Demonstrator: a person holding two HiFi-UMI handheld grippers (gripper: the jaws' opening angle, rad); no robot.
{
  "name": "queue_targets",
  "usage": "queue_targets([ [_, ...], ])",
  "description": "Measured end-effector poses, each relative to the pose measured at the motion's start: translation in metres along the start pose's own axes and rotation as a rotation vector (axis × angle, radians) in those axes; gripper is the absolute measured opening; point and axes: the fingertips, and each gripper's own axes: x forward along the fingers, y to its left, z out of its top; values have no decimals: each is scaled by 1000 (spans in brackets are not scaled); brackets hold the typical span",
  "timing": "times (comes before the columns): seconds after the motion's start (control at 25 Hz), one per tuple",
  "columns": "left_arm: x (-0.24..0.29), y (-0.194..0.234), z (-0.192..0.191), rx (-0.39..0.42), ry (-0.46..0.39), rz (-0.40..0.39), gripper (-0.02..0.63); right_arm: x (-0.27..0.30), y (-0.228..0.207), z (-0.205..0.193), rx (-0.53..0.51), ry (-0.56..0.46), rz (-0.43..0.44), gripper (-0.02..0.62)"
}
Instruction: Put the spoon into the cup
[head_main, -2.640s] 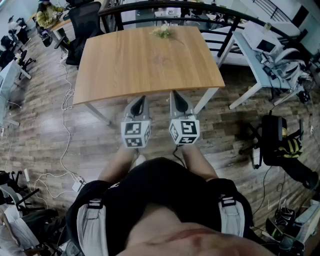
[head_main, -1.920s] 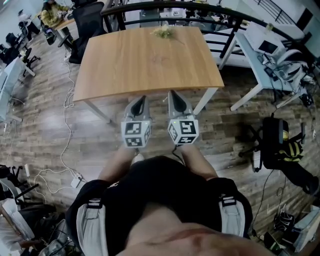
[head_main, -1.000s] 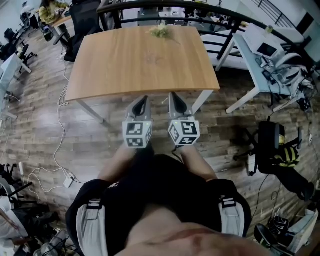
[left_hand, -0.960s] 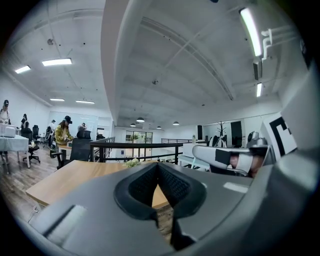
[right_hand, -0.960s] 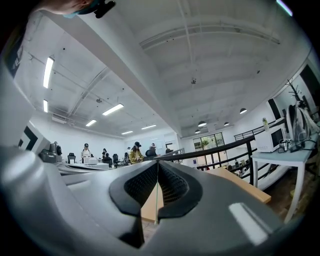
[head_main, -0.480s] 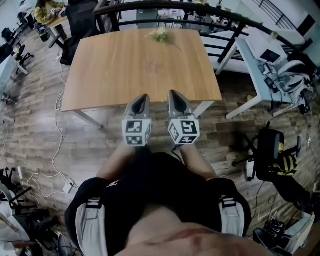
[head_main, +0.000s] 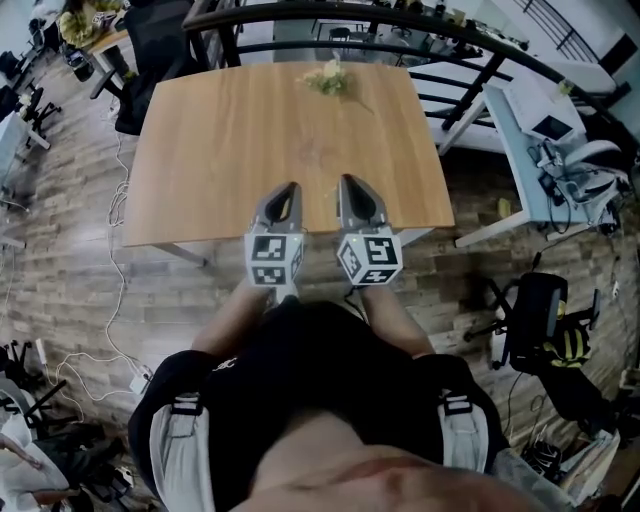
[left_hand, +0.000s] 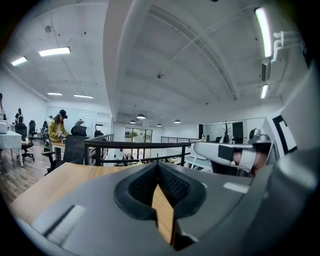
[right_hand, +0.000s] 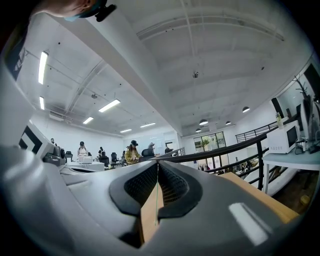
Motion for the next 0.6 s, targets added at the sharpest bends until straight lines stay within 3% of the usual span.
queue_targets([
  [0.6,74,96,7,-22,24,-17,12,122,-4,-1,10,-16,-35,5],
])
